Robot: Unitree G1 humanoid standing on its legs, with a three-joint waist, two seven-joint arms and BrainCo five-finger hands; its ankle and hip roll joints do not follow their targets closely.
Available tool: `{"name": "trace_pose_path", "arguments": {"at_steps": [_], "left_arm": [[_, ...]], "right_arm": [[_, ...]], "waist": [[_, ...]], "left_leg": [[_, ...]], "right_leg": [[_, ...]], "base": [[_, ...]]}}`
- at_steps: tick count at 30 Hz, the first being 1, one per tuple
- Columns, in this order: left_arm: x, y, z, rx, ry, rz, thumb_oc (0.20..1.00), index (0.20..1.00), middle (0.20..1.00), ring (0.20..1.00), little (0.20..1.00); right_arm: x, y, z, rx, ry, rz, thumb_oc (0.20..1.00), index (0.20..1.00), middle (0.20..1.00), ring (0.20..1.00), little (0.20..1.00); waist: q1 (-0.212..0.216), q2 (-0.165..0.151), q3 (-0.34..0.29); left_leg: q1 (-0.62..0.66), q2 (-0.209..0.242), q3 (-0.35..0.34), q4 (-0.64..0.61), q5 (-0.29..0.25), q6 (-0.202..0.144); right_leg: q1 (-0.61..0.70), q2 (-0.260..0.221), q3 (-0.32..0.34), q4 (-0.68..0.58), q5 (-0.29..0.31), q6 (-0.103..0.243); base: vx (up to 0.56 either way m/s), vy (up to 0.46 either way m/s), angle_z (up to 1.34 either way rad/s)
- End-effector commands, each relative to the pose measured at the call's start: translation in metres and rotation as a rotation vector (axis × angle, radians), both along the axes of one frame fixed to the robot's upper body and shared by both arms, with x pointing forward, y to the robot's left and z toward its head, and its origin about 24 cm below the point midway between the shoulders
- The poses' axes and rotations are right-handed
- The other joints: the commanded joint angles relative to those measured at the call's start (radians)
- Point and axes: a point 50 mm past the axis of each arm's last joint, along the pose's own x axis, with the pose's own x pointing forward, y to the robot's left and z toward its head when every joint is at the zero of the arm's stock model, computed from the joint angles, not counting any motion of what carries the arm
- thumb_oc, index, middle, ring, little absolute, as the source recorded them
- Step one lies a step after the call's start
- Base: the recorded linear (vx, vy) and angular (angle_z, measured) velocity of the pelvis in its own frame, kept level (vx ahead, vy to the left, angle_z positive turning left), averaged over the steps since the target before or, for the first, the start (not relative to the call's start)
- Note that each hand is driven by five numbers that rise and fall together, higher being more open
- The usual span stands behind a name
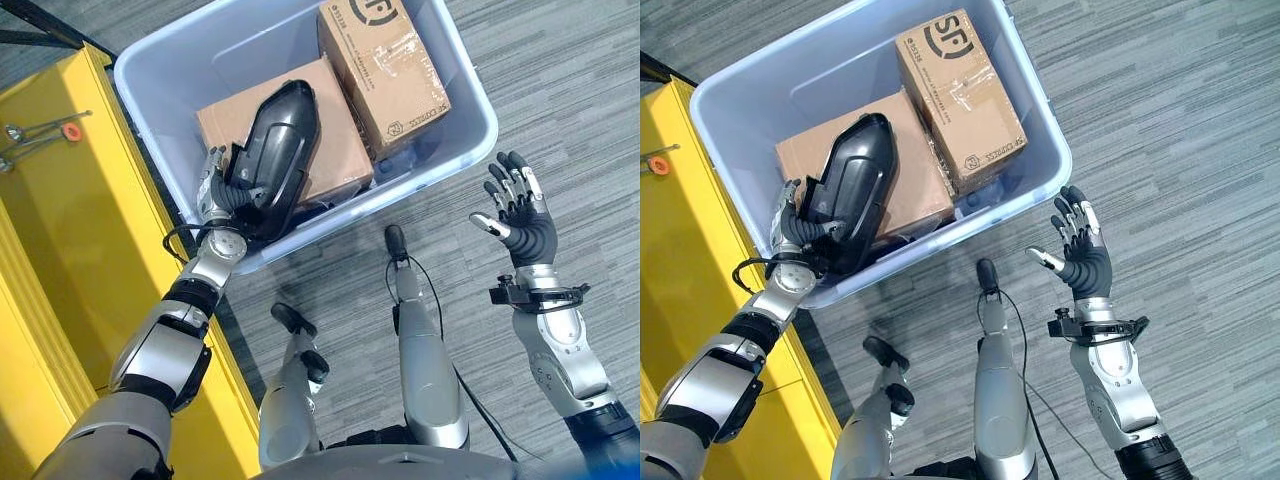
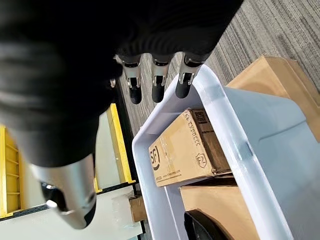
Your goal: Move parts from the plastic box to the shelf.
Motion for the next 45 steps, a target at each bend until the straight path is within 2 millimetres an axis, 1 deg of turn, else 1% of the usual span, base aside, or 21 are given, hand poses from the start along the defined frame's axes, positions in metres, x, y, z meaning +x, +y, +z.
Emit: {"name": "trace_pose_path", "arguments": {"at_steps": [1,5,6,14,19,20,21,22,23,38,45], "left_arm": [[0.0,0.036,0.021,-0.012,-0.058,0.144,1.0,1.0,1.0,1.0,1.0],[-0.002,0.04,0.017,-0.036,-0.038,0.168,1.0,1.0,1.0,1.0,1.0],[-0.002,0.044,0.015,-0.053,-0.024,0.186,1.0,1.0,1.0,1.0,1.0],[-0.004,0.054,0.015,-0.098,-0.01,0.233,1.0,1.0,1.0,1.0,1.0],[-0.007,0.062,0.012,-0.129,0.02,0.271,1.0,1.0,1.0,1.0,1.0],[-0.007,0.062,0.012,-0.129,0.02,0.271,0.875,0.875,0.875,0.875,0.875],[-0.007,0.062,0.011,-0.131,0.023,0.271,0.586,0.586,0.586,0.586,0.586],[-0.007,0.061,0.011,-0.135,0.025,0.27,0.351,0.351,0.351,0.351,0.351],[-0.006,0.06,0.01,-0.12,0.035,0.264,0.2,0.2,0.2,0.2,0.2],[-0.007,0.053,0.005,-0.139,0.027,0.24,0.2,0.2,0.2,0.2,0.2],[-0.01,0.05,-0.005,-0.144,0.052,0.23,0.2,0.2,0.2,0.2,0.2]], "right_arm": [[0.0,-0.001,0.025,0.006,-0.139,0.016,1.0,1.0,1.0,1.0,1.0],[-0.001,-0.001,0.025,0.005,-0.139,0.02,1.0,1.0,1.0,1.0,1.0],[-0.001,-0.001,0.025,0.007,-0.139,0.02,1.0,1.0,1.0,1.0,1.0],[-0.001,0.001,0.026,0.008,-0.143,0.033,1.0,1.0,1.0,1.0,1.0],[-0.001,0.002,0.027,0.008,-0.145,0.04,1.0,1.0,1.0,1.0,1.0],[-0.001,0.002,0.027,0.008,-0.145,0.04,1.0,1.0,1.0,1.0,1.0],[-0.002,0.003,0.027,0.008,-0.146,0.041,1.0,1.0,1.0,1.0,1.0],[-0.002,0.003,0.027,0.007,-0.144,0.043,1.0,1.0,1.0,1.0,1.0],[-0.003,0.003,0.026,0.004,-0.141,0.045,1.0,1.0,1.0,1.0,1.0],[-0.007,-0.001,0.021,0.007,-0.12,0.046,1.0,1.0,1.0,1.0,1.0],[-0.007,-0.004,0.019,0.002,-0.105,0.045,1.0,1.0,1.0,1.0,1.0]], "waist": [[-0.002,-0.033,-0.004],[-0.005,-0.034,-0.001],[-0.007,-0.034,0.001],[-0.015,-0.04,0.011],[-0.02,-0.044,0.017],[-0.02,-0.044,0.017],[-0.02,-0.044,0.017],[-0.02,-0.044,0.016],[-0.019,-0.043,0.015],[-0.014,-0.038,-0.006],[-0.008,-0.037,-0.015]], "left_leg": [[-0.04,0.143,-0.127,0.17,-0.002,-0.104],[-0.048,0.144,-0.126,0.172,-0.004,-0.104],[-0.053,0.144,-0.126,0.174,-0.004,-0.104],[-0.086,0.145,-0.125,0.184,-0.011,-0.103],[-0.113,0.148,-0.128,0.191,-0.013,-0.103],[-0.114,0.148,-0.129,0.191,-0.014,-0.103],[-0.118,0.148,-0.129,0.192,-0.014,-0.103],[-0.12,0.148,-0.132,0.192,-0.014,-0.103],[-0.127,0.147,-0.135,0.194,-0.014,-0.102],[-0.146,0.148,-0.16,0.214,-0.029,-0.097],[-0.139,0.147,-0.168,0.221,-0.035,-0.095]], "right_leg": [[-0.001,-0.104,-0.023,0.181,-0.1,0.07],[-0.013,-0.101,-0.021,0.185,-0.1,0.069],[-0.021,-0.099,-0.017,0.187,-0.101,0.068],[-0.058,-0.091,-0.006,0.199,-0.101,0.067],[-0.083,-0.085,-0.002,0.205,-0.101,0.065],[-0.084,-0.085,-0.002,0.205,-0.101,0.065],[-0.087,-0.084,-0.003,0.206,-0.101,0.065],[-0.089,-0.083,-0.001,0.206,-0.101,0.064],[-0.096,-0.08,0.001,0.209,-0.102,0.062],[-0.092,-0.077,-0.003,0.209,-0.108,0.059],[-0.08,-0.08,-0.007,0.213,-0.113,0.058]], "base": [[0.0,0.0,0.0],[0.0,0.0,0.0],[0.0,0.0,0.0],[0.0,-0.001,-0.07],[0.0,0.0,0.0],[0.0,0.0,0.0],[0.0,0.0,0.0],[0.0,0.0,0.0],[0.0,0.0,0.0],[0.0,0.0,0.0],[0.0,0.005,0.03]]}}
